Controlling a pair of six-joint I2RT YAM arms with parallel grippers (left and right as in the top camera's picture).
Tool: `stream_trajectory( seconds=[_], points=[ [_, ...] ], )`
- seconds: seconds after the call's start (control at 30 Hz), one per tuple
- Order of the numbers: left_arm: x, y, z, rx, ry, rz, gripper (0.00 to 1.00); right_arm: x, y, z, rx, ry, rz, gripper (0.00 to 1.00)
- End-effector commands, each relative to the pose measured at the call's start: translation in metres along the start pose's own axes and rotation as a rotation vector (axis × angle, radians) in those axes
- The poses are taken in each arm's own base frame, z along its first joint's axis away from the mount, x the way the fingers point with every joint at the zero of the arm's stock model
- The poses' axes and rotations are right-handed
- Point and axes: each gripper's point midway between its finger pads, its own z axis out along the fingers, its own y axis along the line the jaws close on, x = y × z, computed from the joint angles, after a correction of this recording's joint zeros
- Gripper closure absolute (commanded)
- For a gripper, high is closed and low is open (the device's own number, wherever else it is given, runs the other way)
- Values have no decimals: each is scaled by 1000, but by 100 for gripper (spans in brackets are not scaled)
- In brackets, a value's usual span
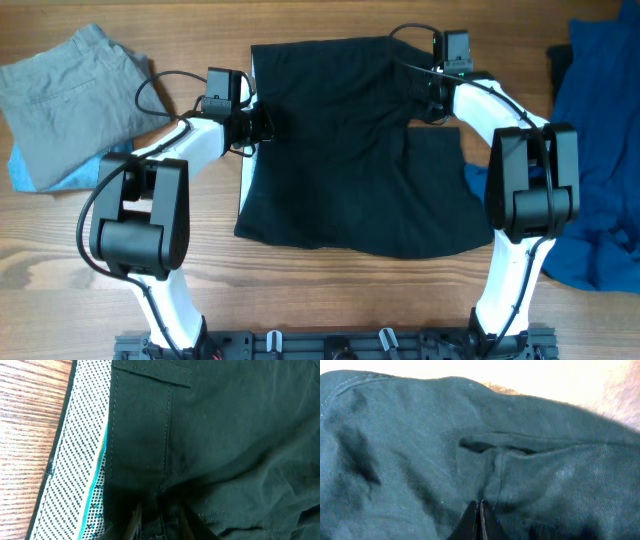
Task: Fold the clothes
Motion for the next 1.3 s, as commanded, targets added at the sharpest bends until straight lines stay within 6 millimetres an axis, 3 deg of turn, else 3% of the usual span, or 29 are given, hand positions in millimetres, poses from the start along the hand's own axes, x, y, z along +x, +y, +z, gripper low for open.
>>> stream_trajectory(
  seconds=[0.0, 0.07, 0.1, 0.17, 0.3, 0.37, 0.5, 0.53, 0.63, 0.7, 0.73, 0.77, 0.8, 0.87, 1.03, 1.17, 1.27],
  points=[
    [54, 69, 25, -203, 133, -67, 74, -109, 30, -81, -25, -276, -155, 96],
    [54, 69, 25, -204, 133, -67, 75, -136, 40, -120, -38, -326, -174, 96],
    [54, 69, 25, -203, 133, -67, 75, -131, 34, -138, -9, -288, -174, 96],
    [54, 69, 25, -204, 133, -67, 75, -93, -1, -142, 138, -126, -180, 96],
    [54, 69, 25, -205, 135, -67, 75, 9, -83, -153, 492, 256, -134, 95],
    [57, 70, 24, -209, 143, -70, 75, 43, -100, -156, 543, 383, -157, 76],
    [67, 75, 21, -233, 182, -84, 75, 88, -107, -166, 530, 577, -168, 69],
    [69, 76, 20, -240, 194, -89, 75, 91, -107, -168, 533, 593, -158, 76],
    [70, 77, 20, -242, 198, -90, 75, 69, -90, -157, 424, 502, -102, 77],
    [72, 78, 19, -246, 204, -92, 75, 15, -73, -150, 275, 332, -19, 68],
    [74, 79, 18, -252, 213, -96, 75, -26, -65, -144, 173, 197, 6, 57],
    [75, 80, 18, -255, 218, -99, 76, -59, -58, -139, 73, 85, 8, 40],
    [76, 82, 17, -259, 222, -106, 76, -83, -54, -133, -10, 8, -7, 38],
    [75, 84, 16, -262, 222, -113, 76, -98, -59, -121, -36, -40, -3, 37],
    [74, 87, 15, -264, 220, -121, 75, -85, -72, -48, -31, -4, -8, 31],
    [76, 88, 14, -269, 228, -125, 75, -72, -61, -4, -136, 18, -6, 31],
    [76, 88, 14, -269, 228, -124, 74, -40, -33, 15, -312, 128, -6, 33]
  ],
)
